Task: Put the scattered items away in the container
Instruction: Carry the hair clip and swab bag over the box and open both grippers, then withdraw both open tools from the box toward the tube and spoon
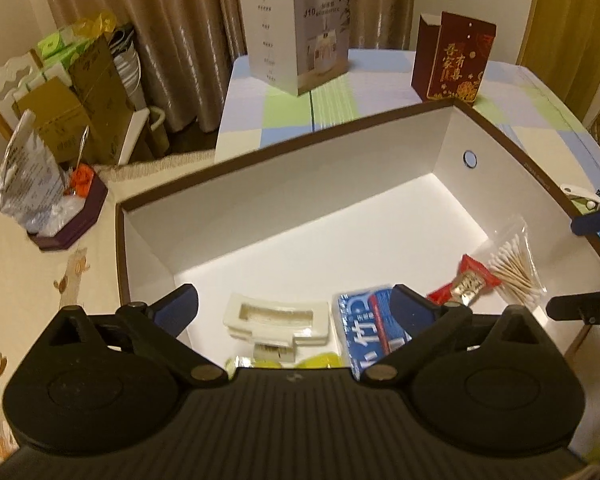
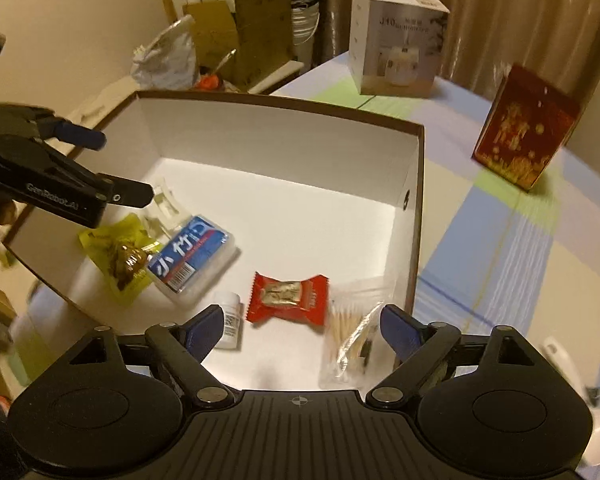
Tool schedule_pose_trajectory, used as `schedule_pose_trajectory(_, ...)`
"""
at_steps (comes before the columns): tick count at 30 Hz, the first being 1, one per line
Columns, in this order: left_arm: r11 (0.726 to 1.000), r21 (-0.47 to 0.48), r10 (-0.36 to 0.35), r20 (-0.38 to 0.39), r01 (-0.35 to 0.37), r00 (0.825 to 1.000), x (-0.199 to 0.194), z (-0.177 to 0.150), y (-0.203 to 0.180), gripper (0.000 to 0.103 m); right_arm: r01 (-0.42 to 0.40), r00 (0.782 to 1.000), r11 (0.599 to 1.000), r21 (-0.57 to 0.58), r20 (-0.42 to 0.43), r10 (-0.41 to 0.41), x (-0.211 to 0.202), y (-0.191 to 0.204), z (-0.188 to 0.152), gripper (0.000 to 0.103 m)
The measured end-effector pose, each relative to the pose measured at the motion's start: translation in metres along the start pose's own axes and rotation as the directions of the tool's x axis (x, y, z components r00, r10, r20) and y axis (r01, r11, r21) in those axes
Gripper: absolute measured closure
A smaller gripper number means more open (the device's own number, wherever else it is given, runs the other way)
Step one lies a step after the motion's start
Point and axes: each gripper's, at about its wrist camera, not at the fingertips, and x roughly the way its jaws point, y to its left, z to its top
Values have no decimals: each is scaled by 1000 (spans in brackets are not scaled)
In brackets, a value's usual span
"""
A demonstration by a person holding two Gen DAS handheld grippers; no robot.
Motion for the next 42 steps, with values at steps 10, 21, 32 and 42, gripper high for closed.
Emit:
schedule_pose_trajectory(10, 1000, 5, 7, -48, -6, 999, -10, -10, -18, 1, 39, 999, 999, -10, 26, -39, -13, 8, -7, 12)
schedule_pose_trajectory(21, 999, -13, 43, -16, -43, 999, -34, -20, -21, 1, 58, 996, 998, 0, 66, -57, -31, 15, -19, 12)
schedule_pose_trajectory(32, 997, -25, 75, 29, -74, 997, -62, -29, -31, 1, 55, 992, 998, 7, 117, -55, -54, 20, -34, 12)
schedule_pose_trajectory(42, 995, -39, 97, 66, -94, 993, -89, -41, -47, 1, 28, 988, 1000, 0, 152, -27, -76, 19, -52, 12)
